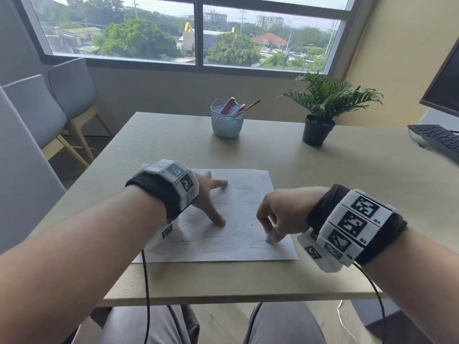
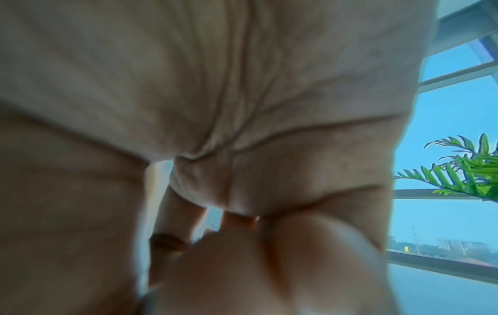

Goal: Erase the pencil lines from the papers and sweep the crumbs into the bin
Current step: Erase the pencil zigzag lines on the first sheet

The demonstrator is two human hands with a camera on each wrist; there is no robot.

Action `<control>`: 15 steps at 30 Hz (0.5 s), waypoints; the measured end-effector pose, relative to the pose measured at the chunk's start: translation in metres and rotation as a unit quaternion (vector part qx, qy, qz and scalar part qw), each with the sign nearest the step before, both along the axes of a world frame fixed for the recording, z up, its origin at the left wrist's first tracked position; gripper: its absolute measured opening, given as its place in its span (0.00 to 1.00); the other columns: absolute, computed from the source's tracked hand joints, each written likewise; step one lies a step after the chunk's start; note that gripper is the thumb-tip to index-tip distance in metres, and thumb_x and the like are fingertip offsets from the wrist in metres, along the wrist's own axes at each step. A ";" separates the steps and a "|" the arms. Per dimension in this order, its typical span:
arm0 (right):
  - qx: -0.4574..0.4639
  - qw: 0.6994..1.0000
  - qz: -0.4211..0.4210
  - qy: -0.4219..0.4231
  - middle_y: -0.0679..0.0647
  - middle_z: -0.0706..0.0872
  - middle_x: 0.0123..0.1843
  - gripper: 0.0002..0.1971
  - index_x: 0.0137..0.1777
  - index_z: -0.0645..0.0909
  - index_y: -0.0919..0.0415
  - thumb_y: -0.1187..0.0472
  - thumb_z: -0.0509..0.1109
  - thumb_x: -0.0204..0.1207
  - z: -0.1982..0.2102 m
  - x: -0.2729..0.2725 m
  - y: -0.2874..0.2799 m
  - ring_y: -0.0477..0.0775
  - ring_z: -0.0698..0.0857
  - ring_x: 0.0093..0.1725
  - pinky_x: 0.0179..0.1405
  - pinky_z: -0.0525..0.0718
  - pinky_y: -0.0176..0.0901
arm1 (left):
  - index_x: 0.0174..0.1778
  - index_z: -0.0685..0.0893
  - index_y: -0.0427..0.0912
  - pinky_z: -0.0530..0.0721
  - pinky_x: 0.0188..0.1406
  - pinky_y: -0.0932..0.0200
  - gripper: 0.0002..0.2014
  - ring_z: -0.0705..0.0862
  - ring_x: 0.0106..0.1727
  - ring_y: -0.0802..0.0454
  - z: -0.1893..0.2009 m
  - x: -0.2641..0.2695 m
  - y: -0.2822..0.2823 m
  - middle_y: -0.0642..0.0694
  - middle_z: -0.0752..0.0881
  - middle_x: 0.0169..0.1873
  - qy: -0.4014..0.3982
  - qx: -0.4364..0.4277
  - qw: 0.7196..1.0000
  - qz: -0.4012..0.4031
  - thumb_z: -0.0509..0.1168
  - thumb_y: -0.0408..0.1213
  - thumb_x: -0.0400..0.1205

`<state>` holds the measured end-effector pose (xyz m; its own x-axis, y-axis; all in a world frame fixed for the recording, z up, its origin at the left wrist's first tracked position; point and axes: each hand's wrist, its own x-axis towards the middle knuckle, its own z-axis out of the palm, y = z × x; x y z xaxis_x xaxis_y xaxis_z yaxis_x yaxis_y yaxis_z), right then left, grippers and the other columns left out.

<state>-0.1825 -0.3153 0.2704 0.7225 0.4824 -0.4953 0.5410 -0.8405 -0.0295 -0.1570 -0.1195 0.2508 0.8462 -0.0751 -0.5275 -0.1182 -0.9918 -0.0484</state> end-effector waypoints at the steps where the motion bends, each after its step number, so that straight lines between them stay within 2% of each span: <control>1: -0.003 1.000 0.001 0.006 0.49 0.83 0.39 0.08 0.44 0.85 0.57 0.53 0.77 0.72 0.001 -0.001 -0.001 0.47 0.77 0.33 0.30 0.73 0.37 | 0.81 0.43 0.70 0.54 0.79 0.42 0.56 0.52 0.84 0.45 0.000 0.000 0.000 0.54 0.40 0.84 0.000 0.000 1.000 0.001 0.70 0.73 0.62; 5: 0.008 1.000 -0.008 -0.017 0.51 0.85 0.43 0.10 0.44 0.84 0.55 0.49 0.77 0.72 0.002 0.005 -0.002 0.48 0.78 0.36 0.35 0.76 0.41 | 0.81 0.46 0.70 0.56 0.78 0.41 0.56 0.53 0.83 0.45 0.003 -0.003 0.000 0.55 0.43 0.84 -0.003 -0.010 1.000 0.003 0.72 0.72 0.61; 8: 0.026 0.999 -0.007 -0.044 0.49 0.83 0.42 0.07 0.45 0.83 0.56 0.54 0.74 0.75 -0.001 0.002 -0.001 0.49 0.78 0.37 0.30 0.73 0.38 | 0.80 0.52 0.70 0.64 0.76 0.40 0.53 0.60 0.80 0.44 0.005 -0.006 -0.002 0.56 0.48 0.82 -0.012 -0.013 1.000 -0.006 0.72 0.71 0.62; 11: 0.031 0.999 0.014 -0.033 0.50 0.84 0.43 0.05 0.45 0.82 0.57 0.56 0.73 0.76 -0.004 -0.010 -0.002 0.49 0.77 0.36 0.29 0.72 0.38 | 0.78 0.56 0.69 0.71 0.70 0.44 0.47 0.69 0.75 0.46 0.005 -0.009 -0.007 0.55 0.55 0.80 -0.019 -0.010 0.999 -0.033 0.71 0.69 0.66; 13: 0.031 0.999 0.011 -0.020 0.49 0.84 0.42 0.06 0.45 0.83 0.56 0.54 0.74 0.75 -0.003 -0.011 -0.001 0.48 0.78 0.35 0.31 0.74 0.39 | 0.80 0.55 0.68 0.69 0.72 0.44 0.45 0.68 0.77 0.47 0.006 -0.010 -0.010 0.55 0.55 0.81 -0.019 0.001 0.999 -0.045 0.70 0.68 0.68; 15: 0.030 0.999 -0.003 -0.019 0.47 0.83 0.39 0.07 0.44 0.84 0.55 0.52 0.75 0.74 0.000 -0.005 0.003 0.46 0.78 0.35 0.32 0.75 0.39 | 0.80 0.52 0.69 0.63 0.77 0.43 0.47 0.61 0.81 0.47 0.007 -0.010 -0.009 0.55 0.51 0.83 -0.010 0.007 0.999 -0.041 0.69 0.69 0.68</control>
